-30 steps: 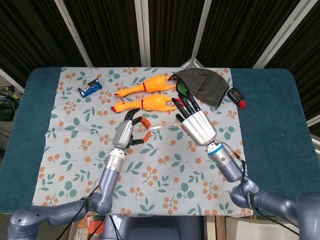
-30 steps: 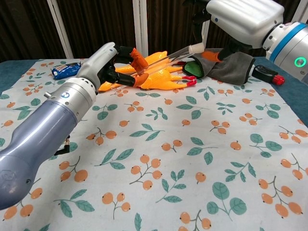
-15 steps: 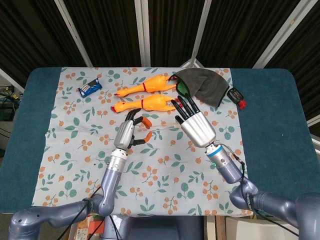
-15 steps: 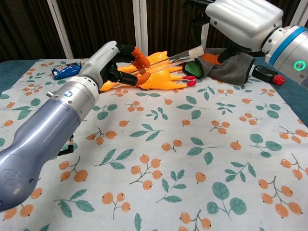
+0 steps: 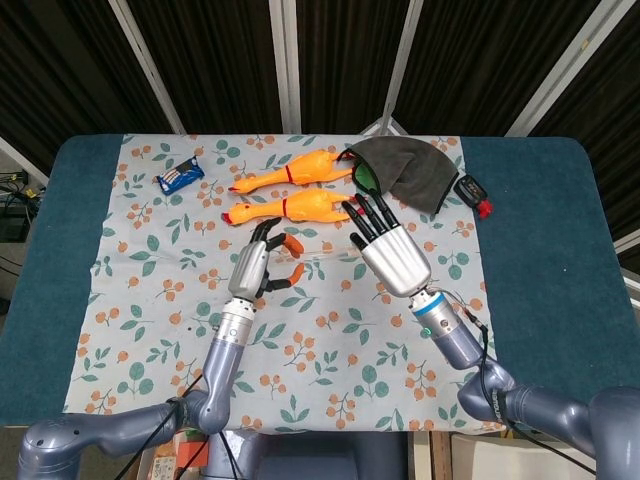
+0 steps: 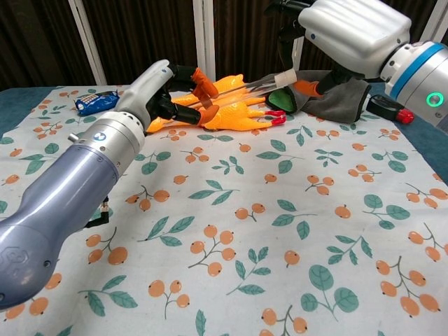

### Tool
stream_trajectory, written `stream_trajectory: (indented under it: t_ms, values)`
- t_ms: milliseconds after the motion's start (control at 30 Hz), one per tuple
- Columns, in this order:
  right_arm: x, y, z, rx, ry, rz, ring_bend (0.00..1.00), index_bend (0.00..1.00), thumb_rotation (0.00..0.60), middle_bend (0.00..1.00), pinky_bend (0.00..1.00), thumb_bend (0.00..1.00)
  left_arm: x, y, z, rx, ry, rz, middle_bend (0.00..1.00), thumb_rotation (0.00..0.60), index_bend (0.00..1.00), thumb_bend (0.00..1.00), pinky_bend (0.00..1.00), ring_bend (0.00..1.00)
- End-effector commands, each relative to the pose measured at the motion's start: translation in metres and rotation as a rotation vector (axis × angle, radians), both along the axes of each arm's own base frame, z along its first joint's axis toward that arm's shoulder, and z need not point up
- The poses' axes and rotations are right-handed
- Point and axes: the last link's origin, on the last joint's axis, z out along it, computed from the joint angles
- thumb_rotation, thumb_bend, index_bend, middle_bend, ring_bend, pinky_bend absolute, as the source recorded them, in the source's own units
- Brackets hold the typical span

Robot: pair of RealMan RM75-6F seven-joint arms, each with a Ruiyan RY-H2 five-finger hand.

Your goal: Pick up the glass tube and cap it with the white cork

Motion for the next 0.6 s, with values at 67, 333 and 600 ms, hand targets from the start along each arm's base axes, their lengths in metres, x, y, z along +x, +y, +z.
stream_trajectory:
  t_ms: [67, 333, 600]
  values:
    - [0.0001, 0.0001, 0.0004, 0.000, 0.000, -0.001, 0.02, 0.58, 0.600, 0.15, 0.00, 0.42, -0.0005, -0.0001, 0.0000, 0.001, 0.000, 0.001, 0.57, 0.600, 0.67, 0.61, 0.00, 0.09]
    - [-0.0037, 0.0012, 0.0011, 0.002, 0.013, -0.010, 0.02, 0.30, 0.600, 0.11, 0.00, 0.42, -0.0035, 0.0007, 0.0018, 0.010, -0.005, -0.002, 0.57, 0.600, 0.67, 0.61, 0.00, 0.10]
    - [-0.0096, 0.0008, 0.0024, -0.001, 0.026, -0.046, 0.00, 0.02, 0.600, 0.03, 0.00, 0.42, -0.0083, 0.0012, 0.0030, 0.016, -0.001, -0.006, 0.57, 0.600, 0.67, 0.61, 0.00, 0.10]
